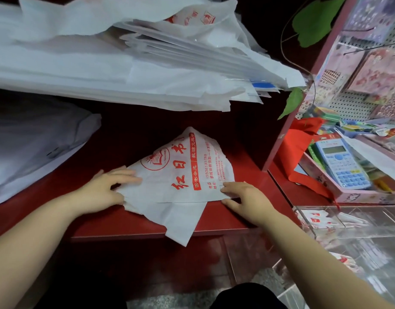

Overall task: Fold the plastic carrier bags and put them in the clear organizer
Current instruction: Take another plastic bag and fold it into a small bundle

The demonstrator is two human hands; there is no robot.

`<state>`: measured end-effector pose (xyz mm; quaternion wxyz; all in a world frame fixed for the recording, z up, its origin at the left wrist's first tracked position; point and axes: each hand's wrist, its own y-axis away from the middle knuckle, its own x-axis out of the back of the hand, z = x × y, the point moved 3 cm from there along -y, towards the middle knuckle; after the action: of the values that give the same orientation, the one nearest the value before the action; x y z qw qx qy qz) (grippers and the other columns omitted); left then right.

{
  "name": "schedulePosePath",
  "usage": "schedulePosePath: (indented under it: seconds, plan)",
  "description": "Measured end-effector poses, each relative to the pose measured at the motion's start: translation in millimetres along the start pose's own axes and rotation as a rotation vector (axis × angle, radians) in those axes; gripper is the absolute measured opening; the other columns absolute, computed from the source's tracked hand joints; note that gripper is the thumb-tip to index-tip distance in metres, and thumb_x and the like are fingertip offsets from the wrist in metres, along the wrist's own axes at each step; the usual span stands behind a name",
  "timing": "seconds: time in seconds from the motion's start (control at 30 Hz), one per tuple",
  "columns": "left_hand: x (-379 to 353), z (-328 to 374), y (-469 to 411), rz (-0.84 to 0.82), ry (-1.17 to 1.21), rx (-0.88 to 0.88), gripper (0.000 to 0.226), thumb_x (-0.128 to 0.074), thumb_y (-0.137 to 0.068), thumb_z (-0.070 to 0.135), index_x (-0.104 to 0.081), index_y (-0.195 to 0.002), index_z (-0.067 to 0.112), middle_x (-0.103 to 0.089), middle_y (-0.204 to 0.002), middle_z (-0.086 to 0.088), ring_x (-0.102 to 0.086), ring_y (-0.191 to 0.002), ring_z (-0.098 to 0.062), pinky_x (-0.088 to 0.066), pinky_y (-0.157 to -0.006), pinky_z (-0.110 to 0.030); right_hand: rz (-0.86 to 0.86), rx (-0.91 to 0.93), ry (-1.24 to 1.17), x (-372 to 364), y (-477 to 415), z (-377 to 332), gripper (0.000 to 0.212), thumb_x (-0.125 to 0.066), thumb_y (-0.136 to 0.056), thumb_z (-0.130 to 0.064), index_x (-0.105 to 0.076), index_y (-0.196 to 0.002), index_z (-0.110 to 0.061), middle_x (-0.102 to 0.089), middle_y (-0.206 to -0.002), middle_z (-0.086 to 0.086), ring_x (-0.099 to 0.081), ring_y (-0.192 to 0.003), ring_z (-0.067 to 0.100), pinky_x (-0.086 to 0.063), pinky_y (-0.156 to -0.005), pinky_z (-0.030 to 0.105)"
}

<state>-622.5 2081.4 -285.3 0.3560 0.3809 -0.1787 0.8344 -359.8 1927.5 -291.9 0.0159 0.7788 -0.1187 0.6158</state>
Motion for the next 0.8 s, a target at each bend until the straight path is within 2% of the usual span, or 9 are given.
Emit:
schedulePosePath:
  seconds: [0.07,0.13,0.23,0.3,0.4,0.47,0.6,0.7,0.8]
  plan:
    - [5.5,21.7,7.7,0.166,0.048,-0.079,0.051,-0.052,-0.056,0.022,-0.051,-0.096,0.053,-0.044,-0.134,0.012,-0.019,-0.124,0.012,0.010,-0.106,-0.013,0.091,-0.021,0.015,-0.6,-1.4,0.2,0.031,-0.053,-0.091,-0.018,-0.060,-0.121,-0.015,-0.053,-0.133,-0.001,-0.046,-0.124,0.015,-0.031,-0.101,0.023]
    - [-10.0,47.7,18.2,0.265,0.027,-0.219,0.044,-0.049,-0.057,0.037,-0.057,-0.094,0.058,-0.053,-0.122,0.017,-0.032,-0.117,0.018,0.006,-0.103,-0.004,0.132,-0.046,0.075,-5.0,-6.2,-1.1,0.029,-0.049,-0.091,-0.010,-0.064,-0.115,-0.011,-0.061,-0.122,0.003,-0.051,-0.113,0.023,-0.040,-0.088,0.028]
    - [-62.7,80.3,31.4,0.261,-0.208,-0.462,0.038,-0.037,-0.087,0.046,-0.070,-0.100,0.031,-0.067,-0.109,0.008,-0.047,-0.111,-0.003,-0.014,-0.104,-0.022,0.244,-0.074,0.228,-2.9,-15.0,-13.6,0.020,-0.050,-0.080,-0.002,-0.071,-0.083,-0.003,-0.067,-0.082,0.011,-0.061,-0.078,0.031,-0.044,-0.060,0.034]
    - [-84.6,91.5,34.0,0.125,-0.406,-0.380,0.070,-0.005,-0.093,0.060,-0.066,-0.110,0.032,-0.063,-0.119,0.010,-0.050,-0.118,-0.006,-0.016,-0.106,-0.024,0.349,-0.079,0.308,0.3,-14.6,-16.0,0.018,-0.050,-0.064,-0.006,-0.059,-0.049,-0.007,-0.055,-0.048,0.006,-0.053,-0.042,0.026,-0.029,-0.042,0.027]
    - [-92.0,75.9,33.1,0.000,-0.393,-0.201,0.125,0.038,-0.044,0.080,-0.024,-0.144,0.037,-0.014,-0.153,0.016,-0.003,-0.137,0.006,0.015,-0.106,-0.018,0.427,-0.133,0.351,4.2,-5.1,-8.4,0.021,-0.046,-0.062,-0.012,-0.051,-0.042,-0.011,-0.049,-0.039,0.001,-0.045,-0.034,0.024,-0.022,-0.047,0.023]
    - [-86.8,63.6,28.1,-0.068,-0.385,-0.133,0.137,0.043,-0.028,0.079,-0.015,-0.145,0.039,-0.004,-0.153,0.019,0.009,-0.133,0.010,0.014,-0.104,-0.017,0.449,-0.160,0.345,5.9,2.4,-5.0,0.021,-0.045,-0.063,-0.015,-0.052,-0.044,-0.011,-0.050,-0.040,0.002,-0.046,-0.036,0.025,-0.023,-0.048,0.024]
    - [-57.6,33.7,11.9,0.017,-0.382,-0.053,0.132,0.032,-0.033,0.086,-0.030,-0.141,0.040,-0.018,-0.151,0.020,-0.007,-0.140,0.001,0.002,-0.110,-0.023,0.463,-0.112,0.304,-1.9,12.5,-12.8,0.026,-0.043,-0.065,-0.028,-0.057,-0.048,-0.013,-0.055,-0.053,0.002,-0.051,-0.051,0.028,-0.031,-0.050,0.028]
    - [-32.7,11.3,1.1,0.093,-0.408,-0.013,0.120,0.020,-0.043,0.086,-0.043,-0.133,0.038,-0.036,-0.143,0.018,-0.022,-0.135,-0.002,-0.001,-0.110,-0.026,0.524,0.057,0.235,-10.0,17.8,-27.7,0.027,-0.041,-0.066,-0.029,-0.060,-0.054,-0.012,-0.062,-0.066,0.001,-0.053,-0.075,0.022,-0.037,-0.070,0.031]
    - [-19.4,6.1,2.4,0.259,-0.383,-0.029,0.092,0.000,-0.064,0.069,-0.062,-0.118,0.027,-0.054,-0.128,0.009,-0.041,-0.126,-0.012,-0.006,-0.107,-0.025,0.509,0.104,0.211,-19.6,18.9,-44.4,0.024,-0.040,-0.067,-0.025,-0.056,-0.056,-0.013,-0.057,-0.056,-0.001,-0.056,-0.055,0.021,-0.039,-0.069,0.027]
